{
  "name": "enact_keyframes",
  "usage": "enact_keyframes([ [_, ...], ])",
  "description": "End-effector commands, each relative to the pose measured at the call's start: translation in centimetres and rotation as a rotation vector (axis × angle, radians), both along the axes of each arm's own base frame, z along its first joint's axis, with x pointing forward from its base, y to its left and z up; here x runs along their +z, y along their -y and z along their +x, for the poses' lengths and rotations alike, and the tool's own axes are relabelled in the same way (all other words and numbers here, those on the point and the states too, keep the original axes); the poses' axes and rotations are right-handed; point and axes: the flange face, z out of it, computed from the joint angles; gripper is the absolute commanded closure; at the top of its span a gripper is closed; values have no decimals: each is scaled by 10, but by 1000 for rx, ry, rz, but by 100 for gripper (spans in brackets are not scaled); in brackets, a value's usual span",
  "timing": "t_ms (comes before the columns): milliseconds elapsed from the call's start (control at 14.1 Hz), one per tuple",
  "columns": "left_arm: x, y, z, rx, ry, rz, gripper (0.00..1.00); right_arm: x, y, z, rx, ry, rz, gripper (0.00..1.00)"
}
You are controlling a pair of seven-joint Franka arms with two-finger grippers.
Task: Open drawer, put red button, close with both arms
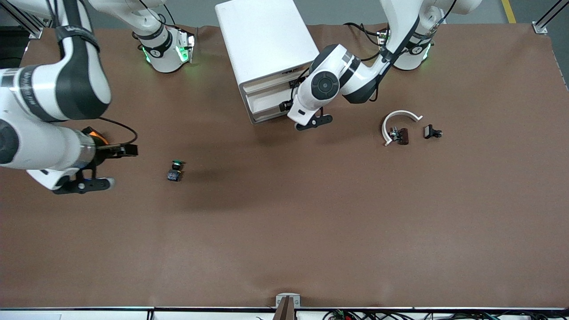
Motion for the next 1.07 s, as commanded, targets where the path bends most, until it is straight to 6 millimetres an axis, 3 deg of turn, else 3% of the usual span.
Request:
enact_keyframes([
  [0, 2, 7, -14, -1, -34, 4, 0, 23, 13, -14, 31, -13, -49, 0],
  [213, -9, 13, -24, -20, -68, 14, 0, 48, 36, -22, -7, 15, -41, 0],
  [356, -16, 16, -28, -19, -91, 28, 0, 53, 51, -26, -33, 10, -29, 0],
  [569, -5, 19, -23, 8, -118, 50, 0, 60, 61, -26, -59, 25, -42, 0],
  [640, 2, 20, -17, 23, -125, 55, 0, 71, 66, -24, -67, 50, -40, 0],
  [782, 19, 19, 3, 70, -120, 63, 0, 86, 71, -23, -84, 84, -42, 0],
  [925, 35, 0, 45, 138, -91, 45, 0, 84, 69, -20, -98, 89, -21, 0],
  [996, 45, -18, 72, 175, -54, 43, 0, 83, 58, -20, -98, 89, -1, 0],
])
